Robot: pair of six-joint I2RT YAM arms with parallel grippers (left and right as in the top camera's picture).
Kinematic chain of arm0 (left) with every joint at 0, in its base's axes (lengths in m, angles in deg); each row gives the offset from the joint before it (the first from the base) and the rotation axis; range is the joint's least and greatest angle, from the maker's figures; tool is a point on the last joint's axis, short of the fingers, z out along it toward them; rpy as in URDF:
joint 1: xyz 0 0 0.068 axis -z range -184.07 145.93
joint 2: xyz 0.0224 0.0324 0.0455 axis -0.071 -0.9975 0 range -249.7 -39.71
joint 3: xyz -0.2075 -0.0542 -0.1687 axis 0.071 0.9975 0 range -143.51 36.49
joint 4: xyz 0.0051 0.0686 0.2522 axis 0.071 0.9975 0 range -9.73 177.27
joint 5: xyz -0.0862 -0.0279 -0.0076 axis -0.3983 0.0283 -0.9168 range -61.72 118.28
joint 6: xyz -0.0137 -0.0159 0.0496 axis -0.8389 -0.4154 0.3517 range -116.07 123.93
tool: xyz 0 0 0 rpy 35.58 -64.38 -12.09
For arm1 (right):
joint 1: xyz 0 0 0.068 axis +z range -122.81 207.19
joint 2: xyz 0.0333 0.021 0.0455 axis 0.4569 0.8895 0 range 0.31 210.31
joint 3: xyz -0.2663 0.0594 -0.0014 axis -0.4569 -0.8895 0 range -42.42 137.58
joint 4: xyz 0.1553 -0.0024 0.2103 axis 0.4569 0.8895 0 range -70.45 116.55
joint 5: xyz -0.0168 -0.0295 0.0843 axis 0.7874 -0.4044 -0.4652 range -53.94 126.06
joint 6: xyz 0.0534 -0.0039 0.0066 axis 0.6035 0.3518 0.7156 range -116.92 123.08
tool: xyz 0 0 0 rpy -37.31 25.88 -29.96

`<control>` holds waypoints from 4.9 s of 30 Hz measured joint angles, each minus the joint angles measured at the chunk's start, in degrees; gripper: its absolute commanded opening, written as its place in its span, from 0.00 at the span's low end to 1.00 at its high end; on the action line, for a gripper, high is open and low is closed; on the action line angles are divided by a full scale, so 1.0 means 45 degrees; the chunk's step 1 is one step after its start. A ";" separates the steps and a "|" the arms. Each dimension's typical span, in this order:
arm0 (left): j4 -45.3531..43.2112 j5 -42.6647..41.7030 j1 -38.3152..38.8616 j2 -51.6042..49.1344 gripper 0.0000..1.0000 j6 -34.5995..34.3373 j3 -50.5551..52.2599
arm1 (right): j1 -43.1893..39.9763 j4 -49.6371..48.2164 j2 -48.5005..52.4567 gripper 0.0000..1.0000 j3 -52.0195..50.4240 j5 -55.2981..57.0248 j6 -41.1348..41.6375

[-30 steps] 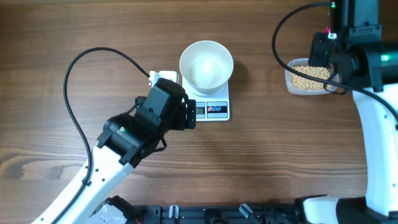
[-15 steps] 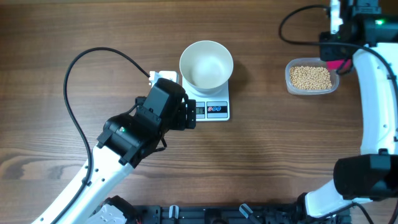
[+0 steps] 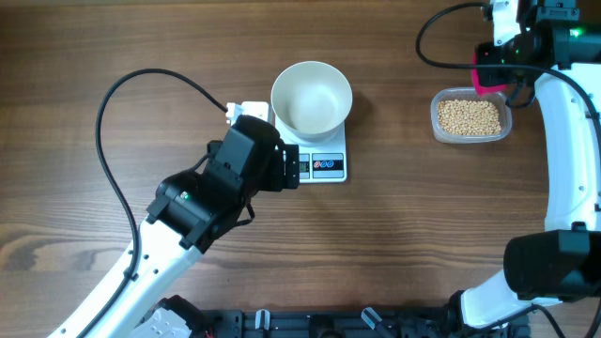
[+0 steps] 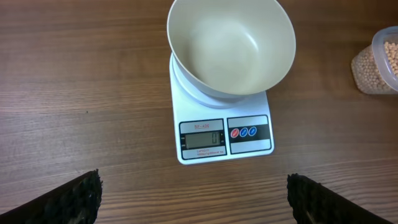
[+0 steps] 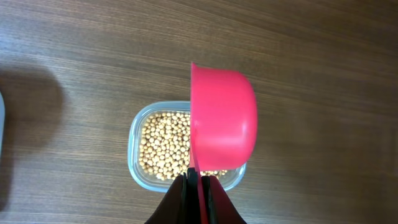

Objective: Scoop item into bowl and weigh 150g on scale
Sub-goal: 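Lower the scoop into the soybeans with the right gripper, then drag the scoop through the soybeans and lift it filled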

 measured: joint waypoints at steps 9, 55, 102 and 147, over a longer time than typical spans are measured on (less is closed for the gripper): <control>0.0865 -0.2050 -0.0044 0.0000 1.00 0.4299 0.0000 | 0.0000 0.0034 0.0000 0.04 0.0000 -0.0015 -0.0053; 0.0738 -0.4056 -0.2429 0.0000 1.00 0.7397 0.0000 | 0.0204 -0.0151 0.0850 0.04 -0.1933 0.2618 0.0049; 0.0714 -0.4095 -0.2429 0.0000 1.00 0.7397 0.0000 | -0.1443 0.0010 0.2210 0.04 -0.1957 -0.4983 -0.0155; 0.0714 -0.4099 -0.2429 0.0000 1.00 0.7397 0.0000 | -0.5013 0.0330 0.3293 0.04 -0.2123 -1.0982 -0.2433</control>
